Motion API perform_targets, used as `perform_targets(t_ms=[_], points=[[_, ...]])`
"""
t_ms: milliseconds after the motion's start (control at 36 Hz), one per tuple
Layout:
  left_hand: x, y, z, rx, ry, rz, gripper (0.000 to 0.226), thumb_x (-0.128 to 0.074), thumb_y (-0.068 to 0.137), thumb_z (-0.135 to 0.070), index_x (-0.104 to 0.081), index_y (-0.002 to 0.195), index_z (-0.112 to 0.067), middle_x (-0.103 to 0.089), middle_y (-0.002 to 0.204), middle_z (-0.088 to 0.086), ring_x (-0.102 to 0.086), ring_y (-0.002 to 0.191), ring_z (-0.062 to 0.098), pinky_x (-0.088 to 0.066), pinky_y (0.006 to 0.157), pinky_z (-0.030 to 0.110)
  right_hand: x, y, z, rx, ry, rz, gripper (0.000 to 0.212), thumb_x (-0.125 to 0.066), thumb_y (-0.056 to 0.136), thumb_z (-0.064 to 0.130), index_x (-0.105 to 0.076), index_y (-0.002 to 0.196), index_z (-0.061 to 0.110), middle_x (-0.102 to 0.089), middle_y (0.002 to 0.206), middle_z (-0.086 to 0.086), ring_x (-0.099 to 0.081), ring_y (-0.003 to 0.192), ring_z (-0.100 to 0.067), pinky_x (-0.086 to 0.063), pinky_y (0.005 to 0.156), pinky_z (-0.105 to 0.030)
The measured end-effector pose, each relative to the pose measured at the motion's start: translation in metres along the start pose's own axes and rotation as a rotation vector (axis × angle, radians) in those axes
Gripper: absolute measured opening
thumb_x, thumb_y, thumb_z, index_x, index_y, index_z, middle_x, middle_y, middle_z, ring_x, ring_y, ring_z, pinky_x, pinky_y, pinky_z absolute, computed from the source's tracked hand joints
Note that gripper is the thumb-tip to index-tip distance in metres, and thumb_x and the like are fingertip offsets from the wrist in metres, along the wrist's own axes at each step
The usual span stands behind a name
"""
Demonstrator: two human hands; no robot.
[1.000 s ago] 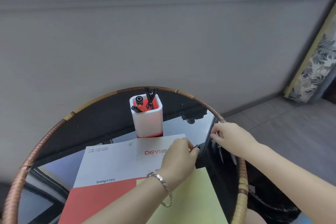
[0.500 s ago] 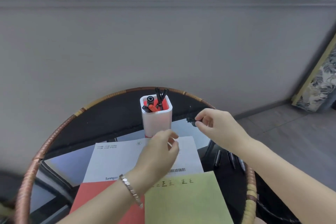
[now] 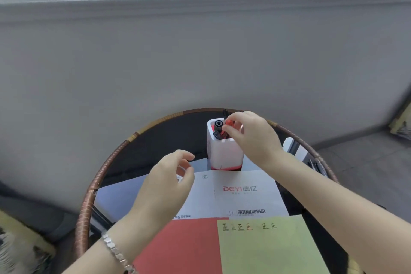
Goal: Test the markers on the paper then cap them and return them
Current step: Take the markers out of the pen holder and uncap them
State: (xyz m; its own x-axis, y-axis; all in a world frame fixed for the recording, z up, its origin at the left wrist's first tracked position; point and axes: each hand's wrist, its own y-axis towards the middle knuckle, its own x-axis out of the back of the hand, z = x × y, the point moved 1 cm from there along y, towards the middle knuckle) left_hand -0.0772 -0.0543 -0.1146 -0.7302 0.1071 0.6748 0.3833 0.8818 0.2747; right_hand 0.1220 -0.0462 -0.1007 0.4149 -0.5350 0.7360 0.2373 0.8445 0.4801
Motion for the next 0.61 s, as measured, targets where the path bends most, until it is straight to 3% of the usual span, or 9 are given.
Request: perform_targets(t_ms=[56, 139, 250, 333, 417, 472, 528, 611], points=[[-0.003, 0.000, -0.005, -0.024, -0.024, 0.004, 0.023, -0.050, 0.091, -0.019, -0.055, 0.111, -0.028, -0.056, 0.092, -0.016, -0.054, 0.085, -0.003, -0.043, 0.070, 0.013, 0.016, -0.002, 0.007, 0.056, 0.088, -0.122, 0.017, -0.056, 0.089, 0.028, -0.064, 0.098, 0.015, -0.058, 0.082, 0.005, -0.051, 0.067, -0.012, -0.049, 0.065, -0.031], [-0.008, 0.003, -0.018, -0.082, -0.097, -0.028, 0.031, -0.056, 0.087, -0.018, -0.052, 0.116, -0.029, -0.053, 0.097, -0.016, -0.053, 0.087, -0.003, -0.045, 0.071, 0.012, 0.045, -0.012, 0.023, 0.158, 0.264, -0.234, 0.014, -0.059, 0.087, 0.023, -0.065, 0.095, 0.013, -0.061, 0.075, 0.004, -0.052, 0.060, -0.012, -0.045, 0.059, -0.018], [-0.017, 0.007, -0.041, -0.213, -0.253, -0.046, 0.047, -0.062, 0.085, -0.018, -0.045, 0.125, -0.033, -0.046, 0.109, -0.016, -0.056, 0.089, 0.002, -0.045, 0.075, 0.009, 0.070, -0.034, 0.038, 0.258, 0.322, -0.180, 0.012, -0.062, 0.083, 0.019, -0.067, 0.092, 0.013, -0.060, 0.070, 0.011, -0.051, 0.054, 0.001, -0.037, 0.055, -0.006], [-0.025, 0.008, -0.057, -0.290, -0.308, -0.064, 0.032, -0.060, 0.087, -0.020, -0.051, 0.111, -0.040, -0.050, 0.105, -0.016, -0.057, 0.087, 0.003, -0.046, 0.073, 0.010, 0.074, -0.048, 0.039, 0.318, 0.294, -0.090, 0.013, -0.062, 0.083, 0.025, -0.067, 0.092, 0.017, -0.058, 0.072, 0.020, -0.052, 0.060, 0.002, -0.040, 0.058, -0.008], [-0.033, 0.008, -0.064, -0.299, -0.320, -0.049, 0.013, -0.054, 0.091, -0.023, -0.066, 0.094, -0.021, -0.056, 0.090, -0.010, -0.056, 0.084, 0.006, -0.045, 0.068, 0.010, 0.073, -0.058, 0.034, 0.323, 0.251, -0.034, 0.018, -0.057, 0.083, 0.032, -0.066, 0.092, 0.020, -0.058, 0.071, 0.012, -0.049, 0.064, 0.000, -0.037, 0.062, -0.008], [-0.039, 0.006, -0.063, -0.289, -0.340, -0.038, 0.024, -0.049, 0.089, -0.033, -0.068, 0.094, -0.019, -0.056, 0.092, -0.008, -0.056, 0.085, 0.007, -0.045, 0.069, 0.010, 0.073, -0.065, 0.030, 0.291, 0.266, -0.016, 0.019, -0.058, 0.084, 0.033, -0.063, 0.099, 0.022, -0.057, 0.067, 0.012, -0.051, 0.062, -0.001, -0.038, 0.061, -0.007], [-0.039, 0.003, -0.061, -0.225, -0.413, -0.067, 0.020, -0.050, 0.086, -0.036, -0.067, 0.090, -0.028, -0.054, 0.094, -0.006, -0.057, 0.086, 0.003, -0.047, 0.070, 0.011, 0.073, -0.071, 0.026, 0.170, 0.306, 0.026, 0.020, -0.062, 0.084, 0.029, -0.054, 0.102, 0.029, -0.057, 0.061, 0.007, -0.051, 0.056, -0.002, -0.040, 0.057, -0.008], [-0.038, 0.001, -0.056, -0.093, -0.538, -0.159, 0.018, -0.058, 0.088, -0.020, -0.064, 0.079, -0.035, -0.060, 0.093, 0.002, -0.063, 0.085, 0.007, -0.053, 0.073, 0.024, 0.067, -0.075, 0.016, -0.163, 0.374, 0.273, 0.015, -0.061, 0.085, 0.027, -0.054, 0.097, 0.031, -0.055, 0.059, 0.001, -0.047, 0.051, -0.001, -0.041, 0.054, -0.012]])
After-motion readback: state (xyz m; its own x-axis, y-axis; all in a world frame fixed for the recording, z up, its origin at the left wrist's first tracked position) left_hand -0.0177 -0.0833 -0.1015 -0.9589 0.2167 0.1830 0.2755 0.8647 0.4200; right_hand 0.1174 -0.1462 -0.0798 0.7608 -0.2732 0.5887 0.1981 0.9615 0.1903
